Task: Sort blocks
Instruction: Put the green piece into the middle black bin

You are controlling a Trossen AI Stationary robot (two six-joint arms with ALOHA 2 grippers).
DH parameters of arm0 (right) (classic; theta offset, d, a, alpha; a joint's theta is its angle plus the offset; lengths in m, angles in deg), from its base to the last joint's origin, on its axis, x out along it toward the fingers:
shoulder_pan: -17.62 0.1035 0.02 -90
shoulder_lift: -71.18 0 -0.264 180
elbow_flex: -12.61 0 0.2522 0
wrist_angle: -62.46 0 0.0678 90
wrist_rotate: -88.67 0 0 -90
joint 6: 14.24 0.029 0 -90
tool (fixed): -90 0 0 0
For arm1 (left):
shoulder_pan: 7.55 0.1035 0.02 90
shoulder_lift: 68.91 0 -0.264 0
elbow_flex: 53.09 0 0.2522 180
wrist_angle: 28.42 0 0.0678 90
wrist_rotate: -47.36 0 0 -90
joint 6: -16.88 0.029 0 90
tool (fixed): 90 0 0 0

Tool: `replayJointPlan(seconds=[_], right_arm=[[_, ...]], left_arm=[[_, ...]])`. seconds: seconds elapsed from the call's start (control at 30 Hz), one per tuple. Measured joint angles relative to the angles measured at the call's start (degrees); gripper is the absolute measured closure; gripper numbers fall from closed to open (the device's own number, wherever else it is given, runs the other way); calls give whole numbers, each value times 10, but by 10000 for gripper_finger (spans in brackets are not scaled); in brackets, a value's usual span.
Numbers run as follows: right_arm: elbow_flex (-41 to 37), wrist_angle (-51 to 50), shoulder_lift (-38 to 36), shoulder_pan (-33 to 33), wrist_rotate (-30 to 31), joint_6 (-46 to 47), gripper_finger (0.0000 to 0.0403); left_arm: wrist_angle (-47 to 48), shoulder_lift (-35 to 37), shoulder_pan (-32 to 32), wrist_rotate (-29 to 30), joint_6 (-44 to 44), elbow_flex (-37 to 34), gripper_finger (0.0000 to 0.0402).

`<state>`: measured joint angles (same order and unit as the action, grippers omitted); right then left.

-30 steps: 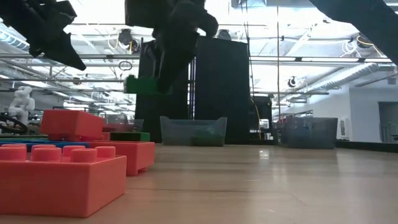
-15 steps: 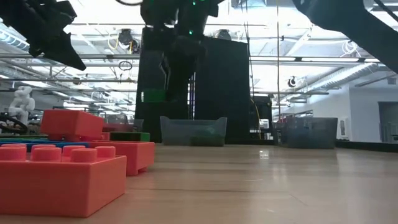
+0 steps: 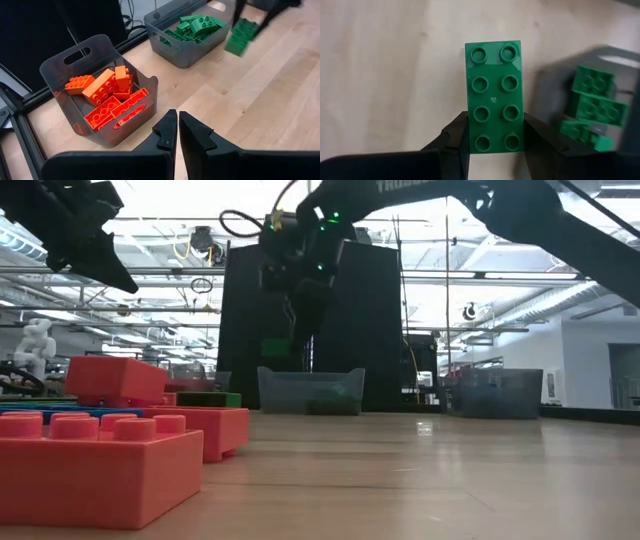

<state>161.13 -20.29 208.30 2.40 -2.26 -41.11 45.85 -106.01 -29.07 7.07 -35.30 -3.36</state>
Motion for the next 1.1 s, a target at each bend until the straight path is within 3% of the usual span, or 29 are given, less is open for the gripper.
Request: replayJointPlan(seconds=[0.6,1.1], right_arm=[[0,57,0,-136,-6,-30,282],[0,80,0,-175,-9,-63,282]], left_arm=[[1,0,0,6,0,0,378],[1,0,0,28,0,0,378]])
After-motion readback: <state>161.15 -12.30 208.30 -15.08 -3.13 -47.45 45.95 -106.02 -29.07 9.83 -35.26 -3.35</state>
